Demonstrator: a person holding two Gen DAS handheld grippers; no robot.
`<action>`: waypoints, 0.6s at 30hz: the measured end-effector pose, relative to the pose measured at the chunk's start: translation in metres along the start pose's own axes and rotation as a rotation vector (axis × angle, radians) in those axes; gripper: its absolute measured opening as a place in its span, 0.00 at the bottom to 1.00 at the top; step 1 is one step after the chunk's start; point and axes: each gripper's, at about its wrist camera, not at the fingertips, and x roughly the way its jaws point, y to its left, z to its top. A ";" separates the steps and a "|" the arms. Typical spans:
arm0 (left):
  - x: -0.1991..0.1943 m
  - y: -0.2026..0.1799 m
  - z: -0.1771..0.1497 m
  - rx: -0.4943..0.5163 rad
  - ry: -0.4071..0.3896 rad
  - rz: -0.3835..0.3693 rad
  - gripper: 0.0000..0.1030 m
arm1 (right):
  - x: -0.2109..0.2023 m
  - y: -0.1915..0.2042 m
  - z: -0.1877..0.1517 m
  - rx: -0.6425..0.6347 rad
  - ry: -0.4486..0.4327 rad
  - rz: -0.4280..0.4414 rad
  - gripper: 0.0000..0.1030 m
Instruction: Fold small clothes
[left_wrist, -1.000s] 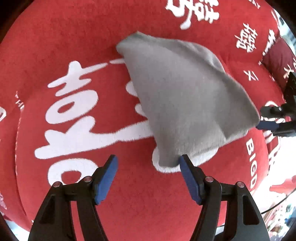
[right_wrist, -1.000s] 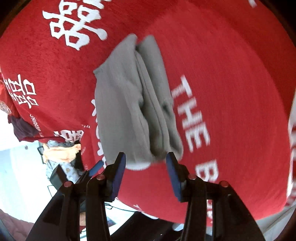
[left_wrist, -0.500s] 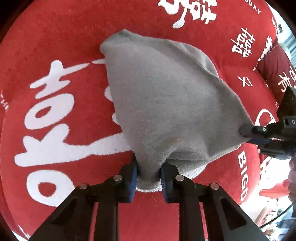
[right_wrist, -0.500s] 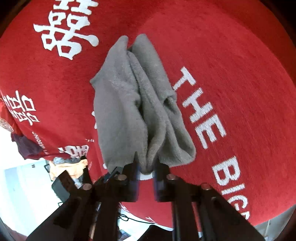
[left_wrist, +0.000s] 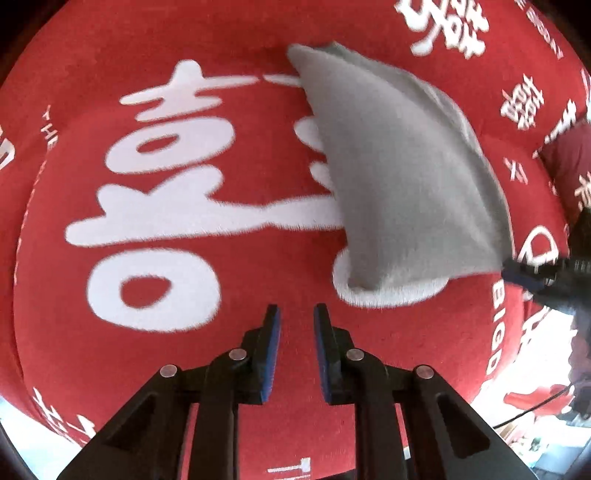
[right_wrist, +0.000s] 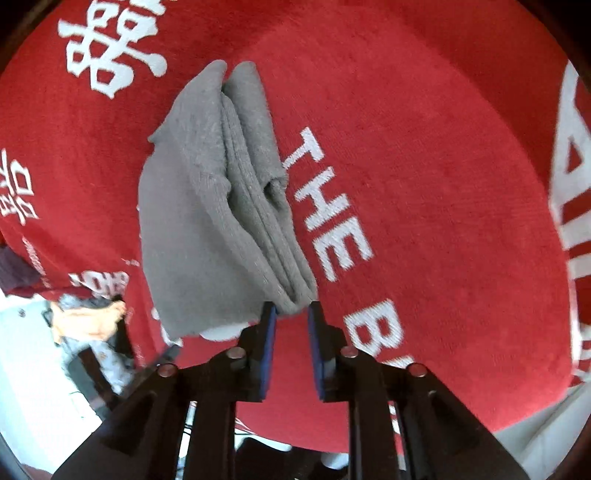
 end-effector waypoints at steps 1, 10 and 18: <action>-0.004 0.000 0.006 -0.003 -0.008 -0.013 0.19 | -0.006 0.003 -0.002 -0.016 -0.008 -0.026 0.21; 0.001 -0.047 0.049 0.102 -0.047 -0.101 0.19 | -0.037 0.073 0.004 -0.262 -0.116 -0.017 0.22; 0.029 -0.051 0.053 0.130 -0.022 -0.060 0.19 | 0.024 0.054 0.016 -0.269 -0.003 -0.183 0.15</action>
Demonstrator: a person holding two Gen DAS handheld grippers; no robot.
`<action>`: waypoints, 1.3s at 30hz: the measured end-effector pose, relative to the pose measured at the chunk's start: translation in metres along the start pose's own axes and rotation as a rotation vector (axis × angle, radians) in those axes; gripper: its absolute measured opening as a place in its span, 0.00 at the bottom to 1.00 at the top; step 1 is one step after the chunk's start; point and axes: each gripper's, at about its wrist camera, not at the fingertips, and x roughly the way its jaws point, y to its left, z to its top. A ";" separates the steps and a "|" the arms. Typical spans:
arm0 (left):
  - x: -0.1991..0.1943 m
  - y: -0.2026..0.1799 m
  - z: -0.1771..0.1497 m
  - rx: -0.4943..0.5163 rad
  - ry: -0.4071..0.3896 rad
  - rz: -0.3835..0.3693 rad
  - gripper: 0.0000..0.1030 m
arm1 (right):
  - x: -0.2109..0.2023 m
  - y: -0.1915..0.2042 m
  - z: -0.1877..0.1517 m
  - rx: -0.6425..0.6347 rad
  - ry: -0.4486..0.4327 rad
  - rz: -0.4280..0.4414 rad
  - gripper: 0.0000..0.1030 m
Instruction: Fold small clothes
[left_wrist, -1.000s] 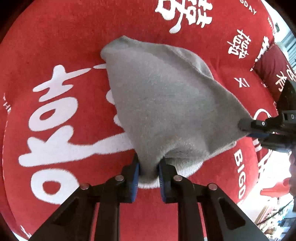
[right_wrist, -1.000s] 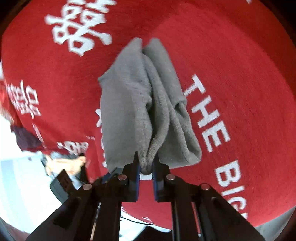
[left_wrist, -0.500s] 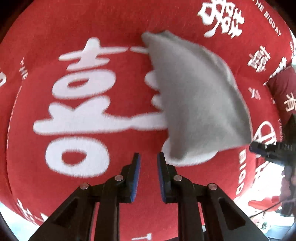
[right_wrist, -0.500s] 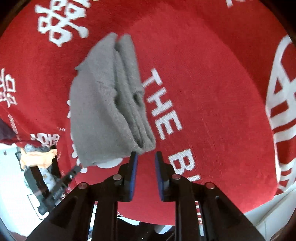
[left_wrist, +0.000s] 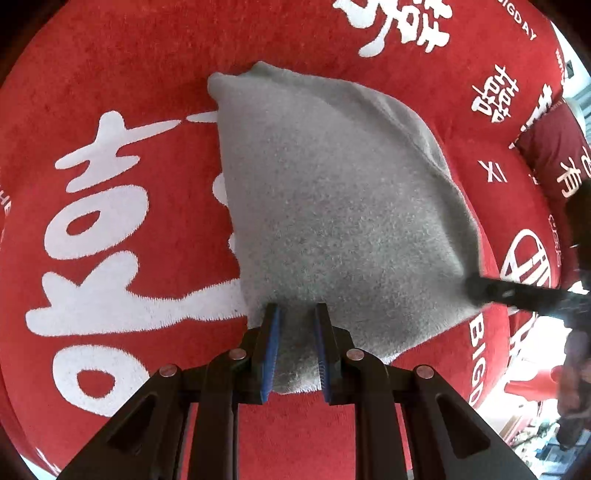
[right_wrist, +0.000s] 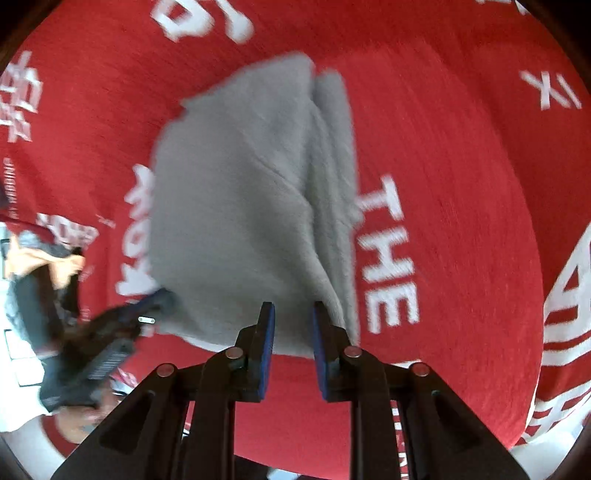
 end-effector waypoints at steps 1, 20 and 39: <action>0.001 0.000 -0.001 0.002 0.004 0.000 0.19 | 0.004 -0.005 -0.002 0.010 0.003 0.010 0.08; -0.016 0.026 0.009 -0.107 0.056 0.055 0.72 | -0.021 -0.003 0.002 0.021 0.002 0.039 0.11; -0.001 0.024 0.032 -0.111 0.119 0.104 0.97 | -0.027 -0.021 0.046 0.018 -0.022 -0.004 0.60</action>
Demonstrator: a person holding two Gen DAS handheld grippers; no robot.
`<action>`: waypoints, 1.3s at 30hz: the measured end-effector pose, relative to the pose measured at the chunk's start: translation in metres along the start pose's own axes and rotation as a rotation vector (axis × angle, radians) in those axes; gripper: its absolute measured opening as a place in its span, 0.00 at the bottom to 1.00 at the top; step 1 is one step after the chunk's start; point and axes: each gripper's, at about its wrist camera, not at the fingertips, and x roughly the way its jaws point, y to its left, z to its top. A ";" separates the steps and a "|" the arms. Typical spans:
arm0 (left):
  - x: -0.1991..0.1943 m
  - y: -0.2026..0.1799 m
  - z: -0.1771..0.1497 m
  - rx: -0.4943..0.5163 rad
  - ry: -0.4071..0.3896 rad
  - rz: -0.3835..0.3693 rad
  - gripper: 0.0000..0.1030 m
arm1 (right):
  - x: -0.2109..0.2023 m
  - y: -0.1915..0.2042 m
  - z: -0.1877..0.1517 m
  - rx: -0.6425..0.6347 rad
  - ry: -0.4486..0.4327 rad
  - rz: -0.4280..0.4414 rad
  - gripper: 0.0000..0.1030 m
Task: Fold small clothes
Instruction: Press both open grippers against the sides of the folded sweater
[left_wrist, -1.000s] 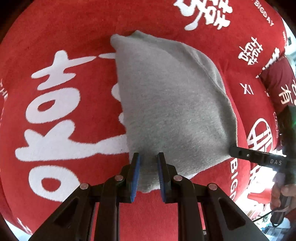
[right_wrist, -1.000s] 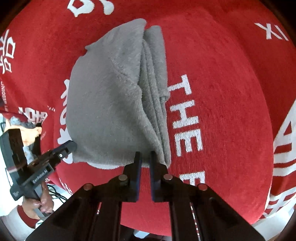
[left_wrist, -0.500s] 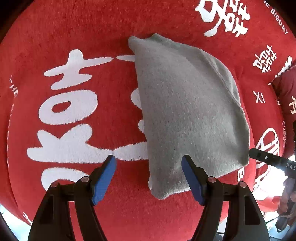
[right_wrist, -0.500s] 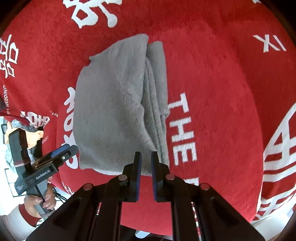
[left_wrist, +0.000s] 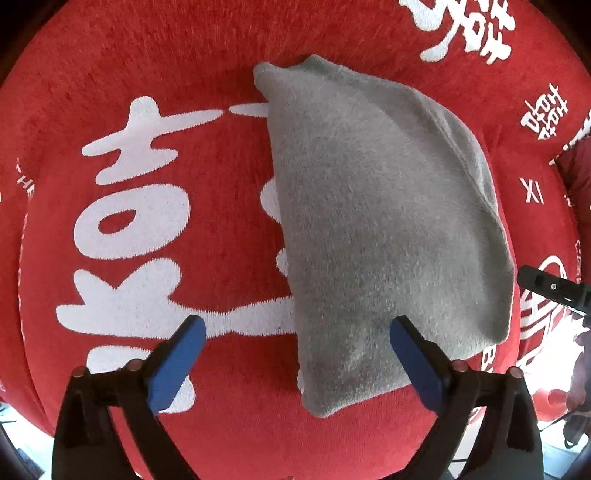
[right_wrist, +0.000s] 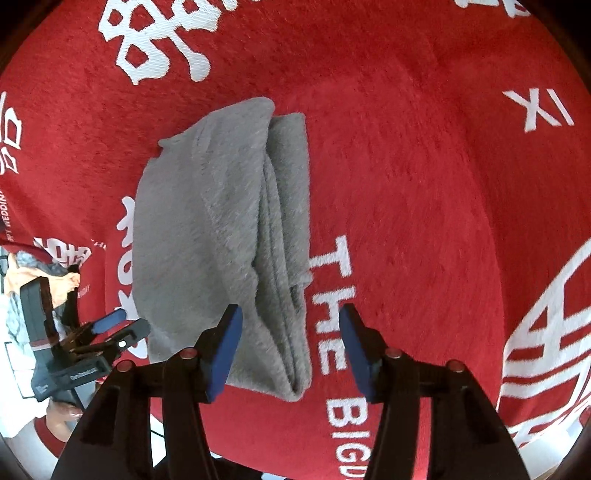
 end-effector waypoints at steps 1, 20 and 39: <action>0.001 0.000 0.001 -0.001 0.005 -0.002 0.97 | 0.000 -0.001 0.002 -0.004 -0.002 0.005 0.62; 0.026 0.002 0.016 -0.007 0.106 -0.037 0.97 | 0.019 -0.005 0.036 -0.016 0.039 0.099 0.67; 0.038 0.014 0.045 -0.101 0.049 -0.371 0.97 | 0.049 -0.025 0.089 0.053 0.081 0.303 0.67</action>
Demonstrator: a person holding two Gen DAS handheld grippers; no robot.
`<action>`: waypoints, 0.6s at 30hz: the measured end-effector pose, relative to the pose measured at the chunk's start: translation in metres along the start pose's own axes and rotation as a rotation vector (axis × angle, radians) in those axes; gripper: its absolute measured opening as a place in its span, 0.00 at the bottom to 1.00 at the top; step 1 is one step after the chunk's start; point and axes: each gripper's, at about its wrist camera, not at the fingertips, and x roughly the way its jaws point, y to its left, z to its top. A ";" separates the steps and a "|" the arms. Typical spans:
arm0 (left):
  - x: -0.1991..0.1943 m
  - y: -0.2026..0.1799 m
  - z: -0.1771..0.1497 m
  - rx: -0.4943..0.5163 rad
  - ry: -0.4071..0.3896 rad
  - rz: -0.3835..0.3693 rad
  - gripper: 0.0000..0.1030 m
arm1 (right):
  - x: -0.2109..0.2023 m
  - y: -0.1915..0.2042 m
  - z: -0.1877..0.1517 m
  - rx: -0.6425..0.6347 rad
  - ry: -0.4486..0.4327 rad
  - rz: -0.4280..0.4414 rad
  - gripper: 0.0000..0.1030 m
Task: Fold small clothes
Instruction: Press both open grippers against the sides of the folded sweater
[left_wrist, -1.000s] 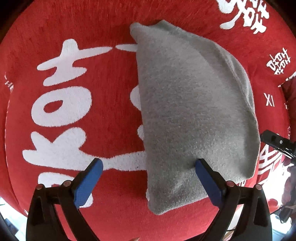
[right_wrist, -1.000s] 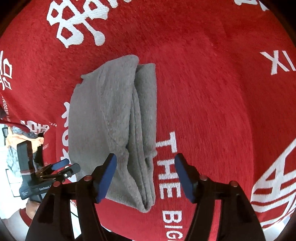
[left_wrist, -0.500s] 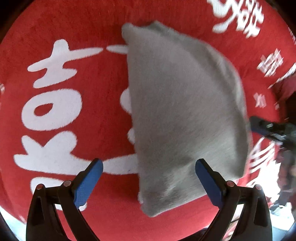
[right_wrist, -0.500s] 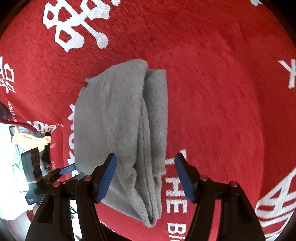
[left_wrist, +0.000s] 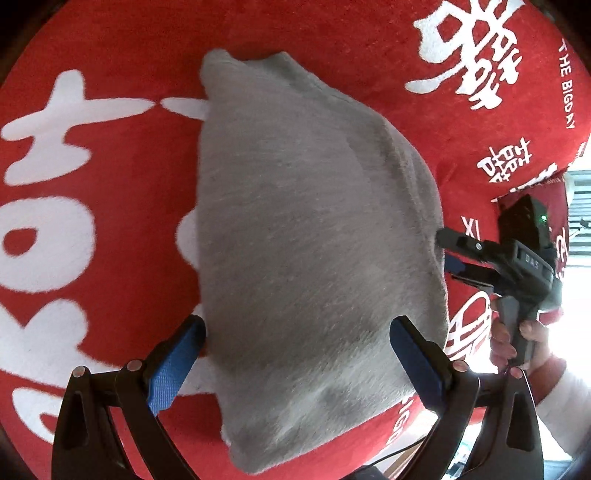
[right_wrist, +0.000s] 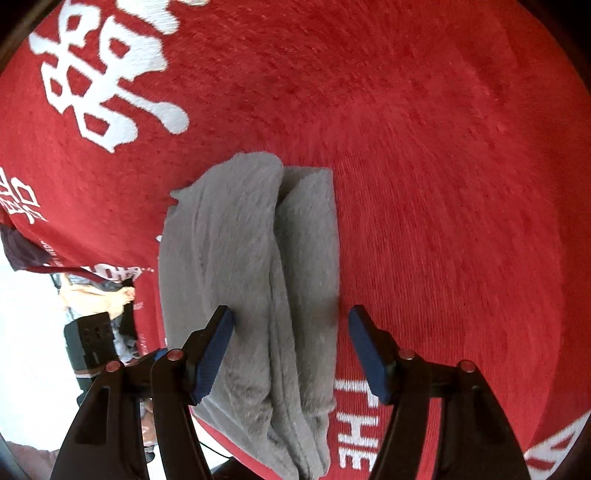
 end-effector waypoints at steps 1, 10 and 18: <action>0.003 -0.001 0.002 0.002 0.000 0.007 0.97 | 0.002 -0.002 0.003 0.000 0.004 0.020 0.67; 0.017 0.004 0.013 -0.036 -0.020 -0.003 0.97 | 0.028 0.005 0.029 -0.060 0.079 0.162 0.70; 0.027 -0.006 0.019 -0.028 -0.038 0.030 0.97 | 0.049 0.014 0.036 -0.070 0.126 0.232 0.70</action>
